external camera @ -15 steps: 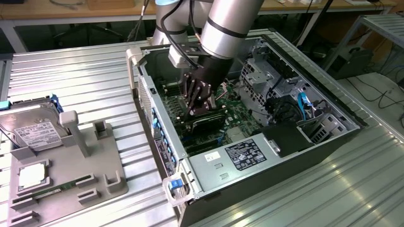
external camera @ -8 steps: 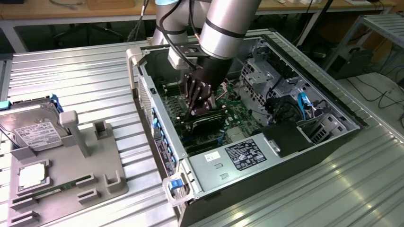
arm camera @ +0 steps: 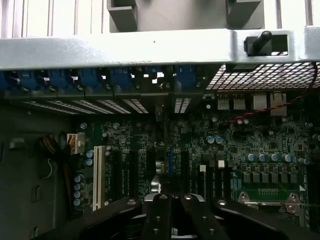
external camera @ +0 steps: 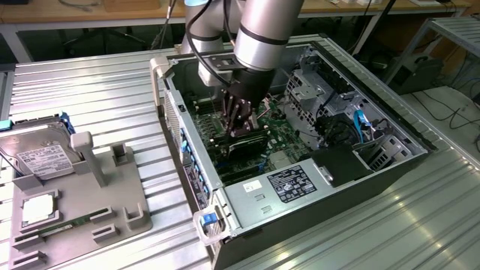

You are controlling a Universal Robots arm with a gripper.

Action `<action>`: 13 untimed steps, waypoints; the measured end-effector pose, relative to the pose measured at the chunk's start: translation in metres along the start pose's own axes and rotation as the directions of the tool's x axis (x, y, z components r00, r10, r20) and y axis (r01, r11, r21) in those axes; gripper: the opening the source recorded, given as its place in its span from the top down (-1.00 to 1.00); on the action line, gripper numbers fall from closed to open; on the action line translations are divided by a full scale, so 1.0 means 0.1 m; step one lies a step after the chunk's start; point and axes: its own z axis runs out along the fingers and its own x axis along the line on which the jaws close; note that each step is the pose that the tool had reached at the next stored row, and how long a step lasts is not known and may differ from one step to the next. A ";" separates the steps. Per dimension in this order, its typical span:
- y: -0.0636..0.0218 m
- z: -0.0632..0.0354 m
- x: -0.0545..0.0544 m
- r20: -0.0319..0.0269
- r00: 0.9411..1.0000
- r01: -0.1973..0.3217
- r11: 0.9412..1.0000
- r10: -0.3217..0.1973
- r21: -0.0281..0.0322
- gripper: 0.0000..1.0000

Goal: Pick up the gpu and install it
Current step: 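Press down on the gpu until it lock into place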

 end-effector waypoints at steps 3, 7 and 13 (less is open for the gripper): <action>0.018 0.003 0.00 0.000 1.000 -0.001 1.000 0.001 0.021 0.79; 0.059 0.008 0.00 -0.001 1.000 0.001 1.000 -0.001 0.030 0.79; 0.136 0.019 0.00 -0.004 1.000 0.008 0.999 -0.007 0.033 0.79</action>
